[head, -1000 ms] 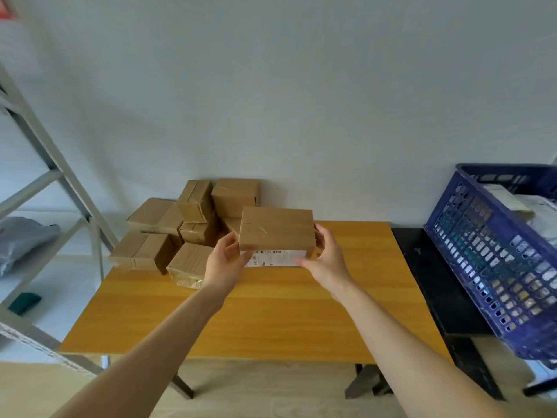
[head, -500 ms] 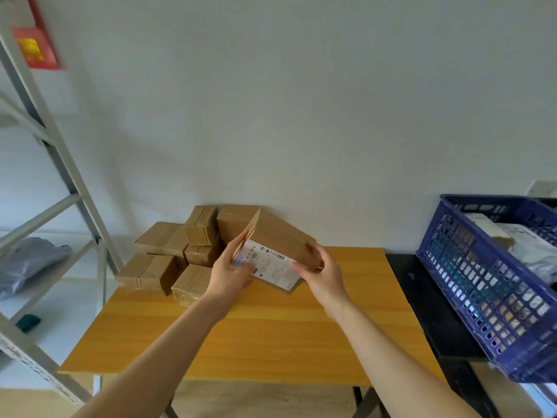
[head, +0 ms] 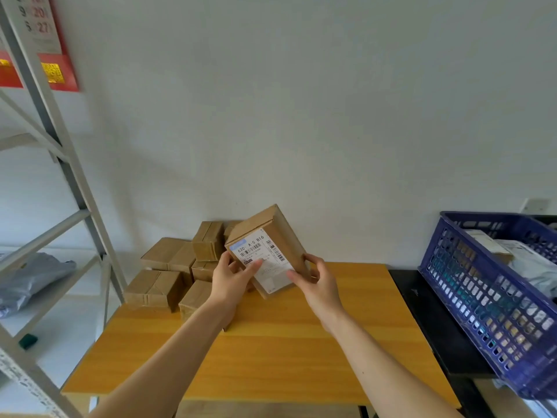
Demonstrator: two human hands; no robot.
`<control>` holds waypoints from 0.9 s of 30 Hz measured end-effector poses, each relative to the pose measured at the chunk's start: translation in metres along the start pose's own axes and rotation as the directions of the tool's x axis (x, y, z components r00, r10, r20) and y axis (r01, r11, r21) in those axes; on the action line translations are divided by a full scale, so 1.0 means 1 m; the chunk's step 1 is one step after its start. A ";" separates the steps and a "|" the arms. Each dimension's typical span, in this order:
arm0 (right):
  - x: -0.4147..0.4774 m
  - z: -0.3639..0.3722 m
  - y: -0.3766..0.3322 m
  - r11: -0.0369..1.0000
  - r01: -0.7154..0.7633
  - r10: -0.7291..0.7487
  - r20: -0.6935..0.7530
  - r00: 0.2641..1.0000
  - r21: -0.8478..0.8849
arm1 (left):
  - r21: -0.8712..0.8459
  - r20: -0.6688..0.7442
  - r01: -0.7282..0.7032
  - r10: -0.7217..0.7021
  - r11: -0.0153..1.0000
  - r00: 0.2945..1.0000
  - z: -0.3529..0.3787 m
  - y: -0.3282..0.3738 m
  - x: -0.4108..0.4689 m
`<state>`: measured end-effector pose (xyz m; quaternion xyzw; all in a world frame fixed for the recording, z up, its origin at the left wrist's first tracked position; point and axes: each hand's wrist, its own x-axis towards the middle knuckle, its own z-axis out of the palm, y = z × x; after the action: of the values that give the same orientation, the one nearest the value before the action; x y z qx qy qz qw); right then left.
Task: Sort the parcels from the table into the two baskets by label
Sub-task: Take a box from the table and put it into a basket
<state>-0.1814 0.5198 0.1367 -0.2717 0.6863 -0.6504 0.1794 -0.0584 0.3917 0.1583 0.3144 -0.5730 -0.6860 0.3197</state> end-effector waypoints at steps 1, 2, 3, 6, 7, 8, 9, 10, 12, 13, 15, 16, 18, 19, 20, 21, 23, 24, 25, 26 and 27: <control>0.000 0.004 0.000 1.000 0.003 -0.003 0.010 1.000 -0.001 | -0.035 0.016 0.008 -0.007 0.999 1.000 -0.002 0.001 -0.001; 0.001 0.009 0.000 1.000 0.000 0.001 0.025 1.000 -0.001 | -0.049 0.031 0.008 -0.006 0.999 0.999 -0.005 0.002 -0.001; 0.001 0.012 0.000 1.000 -0.002 0.003 0.038 0.999 -0.008 | -0.045 0.042 0.007 -0.005 0.999 0.999 -0.007 0.003 -0.002; 0.001 0.019 0.000 0.996 0.030 -0.025 0.058 0.998 -0.084 | 0.026 0.041 -0.020 0.019 0.999 0.999 -0.014 0.005 -0.002; -0.001 0.020 -0.002 0.995 0.035 -0.029 0.069 0.997 -0.091 | 0.055 0.035 -0.031 0.029 0.998 0.999 -0.017 0.006 -0.002; -0.002 0.021 -0.004 0.997 0.036 -0.031 0.080 0.996 -0.073 | 0.072 0.026 -0.038 0.036 0.997 0.999 -0.019 0.007 -0.002; -0.004 0.022 -0.006 0.998 0.044 -0.039 0.094 0.995 -0.054 | 0.080 0.019 -0.041 0.040 0.996 0.999 -0.022 0.008 -0.001; -0.005 0.023 -0.008 0.998 0.052 -0.048 0.106 0.993 -0.042 | 0.086 0.017 -0.040 0.038 0.995 0.999 -0.025 0.007 0.000; -0.009 0.024 -0.009 0.997 0.066 -0.060 0.130 0.990 -0.044 | 0.098 0.028 -0.027 0.024 0.995 0.999 -0.030 0.007 0.002; -0.011 0.024 -0.008 0.996 0.071 -0.062 0.141 0.988 -0.057 | 0.107 0.041 -0.022 0.018 0.994 0.999 -0.032 0.007 0.002; -0.015 0.024 -0.008 0.994 0.077 -0.064 0.147 0.987 -0.079 | 0.135 0.070 -0.021 0.011 0.991 0.997 -0.035 0.008 0.001; -0.016 0.024 -0.007 0.993 0.077 -0.064 0.146 0.987 -0.085 | 0.152 0.086 -0.023 0.010 0.988 0.996 -0.036 0.008 0.001; -0.019 0.023 -0.007 0.994 0.071 -0.059 0.136 0.989 -0.087 | 0.180 0.109 -0.027 0.007 0.983 0.994 -0.038 0.007 0.001; -0.021 0.023 -0.006 0.994 0.070 -0.058 0.125 0.990 -0.087 | 0.189 0.116 -0.026 0.004 0.982 0.993 -0.039 0.007 0.000; -0.023 0.023 -0.006 0.993 0.070 -0.060 0.113 0.992 -0.090 | 0.194 0.124 -0.025 0.001 0.981 0.992 -0.039 0.006 -0.001; -0.024 0.023 -0.006 0.992 0.072 -0.061 0.103 0.993 -0.100 | 0.196 0.132 -0.024 -0.002 0.980 0.991 -0.040 0.005 -0.002; -0.028 0.024 -0.008 0.992 0.071 -0.061 0.089 0.994 -0.109 | 0.195 0.152 -0.032 0.002 0.980 0.988 -0.040 0.003 -0.004; -0.030 0.024 -0.009 0.992 0.068 -0.059 0.082 0.995 -0.102 | 0.192 0.163 -0.039 0.007 0.981 0.987 -0.040 0.002 -0.006; -0.033 0.024 -0.011 0.993 0.064 -0.057 0.075 0.996 -0.098 | 0.189 0.175 -0.045 0.011 0.981 0.984 -0.040 0.002 -0.007; -0.036 0.024 -0.012 0.993 0.061 -0.054 0.065 0.996 -0.097 | 0.186 0.189 -0.047 0.011 0.981 0.982 -0.041 0.001 -0.008; -0.039 0.023 -0.012 0.993 0.057 -0.052 0.057 0.997 -0.101 | 0.186 0.204 -0.046 0.007 0.981 0.979 -0.041 0.000 -0.009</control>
<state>-0.1357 0.5250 0.1421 -0.3166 0.7059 -0.6115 0.1660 -0.0204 0.3746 0.1534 0.2643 -0.6696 -0.6523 0.2375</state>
